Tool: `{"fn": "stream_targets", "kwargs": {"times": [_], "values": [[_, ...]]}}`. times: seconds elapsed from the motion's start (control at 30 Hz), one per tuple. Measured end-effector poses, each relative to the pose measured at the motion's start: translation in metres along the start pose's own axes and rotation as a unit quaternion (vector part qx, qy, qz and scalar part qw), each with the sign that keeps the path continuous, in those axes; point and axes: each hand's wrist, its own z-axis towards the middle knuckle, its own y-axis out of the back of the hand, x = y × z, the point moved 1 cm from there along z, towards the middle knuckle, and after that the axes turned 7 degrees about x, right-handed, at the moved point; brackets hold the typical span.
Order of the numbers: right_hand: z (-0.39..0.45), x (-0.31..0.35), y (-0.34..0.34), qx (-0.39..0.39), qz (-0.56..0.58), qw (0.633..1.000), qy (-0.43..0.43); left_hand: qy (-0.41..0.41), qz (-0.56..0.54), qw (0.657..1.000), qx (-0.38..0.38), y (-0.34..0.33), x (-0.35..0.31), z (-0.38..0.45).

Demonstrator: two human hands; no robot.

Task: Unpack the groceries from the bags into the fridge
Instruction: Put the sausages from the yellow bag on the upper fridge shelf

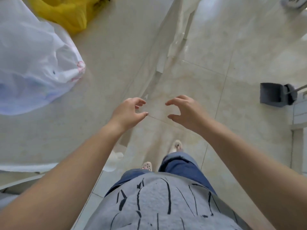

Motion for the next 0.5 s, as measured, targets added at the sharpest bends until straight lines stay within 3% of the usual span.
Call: {"fn": "stream_targets", "kwargs": {"times": [0.3, 0.5], "values": [[0.188, -0.032, 0.101, 0.051, -0.082, 0.986, 0.133, 0.095, -0.037, 0.987, -0.123, 0.052, -0.022, 0.133], [0.292, -0.005, 0.163, 0.103, -0.125, 0.961, 0.225, 0.167, -0.101, 0.957, -0.216, 0.094, -0.021, 0.179]]}}
